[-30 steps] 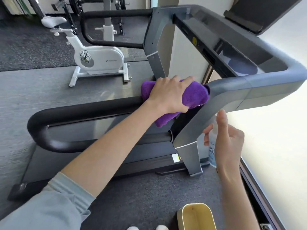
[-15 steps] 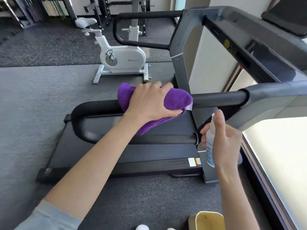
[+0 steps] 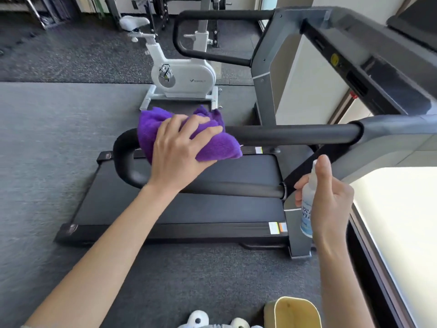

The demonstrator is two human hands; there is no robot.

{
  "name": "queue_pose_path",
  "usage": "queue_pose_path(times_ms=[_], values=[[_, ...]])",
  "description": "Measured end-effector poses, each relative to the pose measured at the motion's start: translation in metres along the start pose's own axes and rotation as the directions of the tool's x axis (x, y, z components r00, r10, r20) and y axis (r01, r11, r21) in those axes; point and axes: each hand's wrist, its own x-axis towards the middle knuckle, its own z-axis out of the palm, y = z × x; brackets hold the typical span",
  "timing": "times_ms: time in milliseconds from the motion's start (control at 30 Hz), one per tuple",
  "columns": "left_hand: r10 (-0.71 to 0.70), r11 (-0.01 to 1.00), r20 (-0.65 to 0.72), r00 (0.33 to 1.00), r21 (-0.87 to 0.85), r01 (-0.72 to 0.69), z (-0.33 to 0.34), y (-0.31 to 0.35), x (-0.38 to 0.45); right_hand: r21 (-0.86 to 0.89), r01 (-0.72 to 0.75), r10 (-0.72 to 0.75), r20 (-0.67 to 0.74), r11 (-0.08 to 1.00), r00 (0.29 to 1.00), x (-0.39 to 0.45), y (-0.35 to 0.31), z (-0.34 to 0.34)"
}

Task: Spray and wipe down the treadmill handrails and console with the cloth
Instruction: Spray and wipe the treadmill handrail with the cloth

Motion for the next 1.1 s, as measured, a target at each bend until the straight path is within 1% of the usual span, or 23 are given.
queue_pose_path(times_ms=[67,100,200,333,400,467,533,600,700,767,900,1033,1100], values=[[-0.014,0.999,-0.065,0.998,-0.032,0.012,-0.008,0.003,-0.019,-0.019,0.006,-0.006,0.007,1.000,1.000,-0.003,0.004,-0.002],[-0.008,0.999,-0.072,0.997,-0.043,0.005,-0.007,0.010,-0.027,-0.026,0.005,-0.005,0.011,1.000,1.000,-0.003,0.006,-0.004],[0.024,0.999,-0.029,0.999,-0.028,-0.025,0.015,0.029,-0.050,-0.040,-0.017,0.017,0.022,0.999,1.000,-0.004,0.015,-0.007],[0.068,0.997,-0.016,0.998,0.021,-0.068,0.056,0.035,-0.065,-0.049,-0.050,0.050,0.019,0.998,0.999,0.000,0.022,-0.013],[0.072,0.997,0.038,0.997,0.008,-0.072,0.075,0.031,-0.073,-0.080,-0.046,0.047,0.016,0.996,0.999,0.003,0.026,-0.016],[-0.005,1.000,0.146,0.989,-0.017,0.007,0.090,0.023,-0.085,-0.097,-0.043,0.044,0.012,0.994,0.999,0.005,0.030,-0.020],[-0.105,0.994,0.282,0.954,0.000,0.109,0.099,0.017,-0.099,-0.111,-0.050,0.051,0.005,0.993,0.999,0.007,0.036,-0.022],[-0.159,0.987,0.385,0.909,0.030,0.160,0.104,0.014,-0.105,-0.124,-0.061,0.062,0.005,0.990,0.998,0.010,0.042,-0.022],[-0.186,0.980,0.522,0.832,0.039,0.194,0.105,0.013,-0.092,-0.122,-0.054,0.056,0.010,0.991,0.998,0.015,0.049,-0.019],[-0.152,0.983,0.605,0.781,0.013,0.182,0.109,0.015,-0.083,-0.112,-0.066,0.068,0.019,0.992,0.997,0.017,0.052,-0.014],[-0.082,0.988,0.673,0.735,-0.043,0.150,0.126,0.038,-0.070,-0.096,-0.110,0.114,0.039,0.989,0.993,0.020,0.056,-0.003],[-0.011,0.986,0.710,0.704,-0.108,0.124,0.152,0.092,-0.056,-0.112,-0.116,0.124,0.069,0.987,0.990,0.022,0.056,0.000],[0.006,0.988,0.721,0.693,-0.113,0.109,0.156,0.108,-0.053,-0.127,-0.114,0.124,0.078,0.985,0.989,0.022,0.055,0.000]])
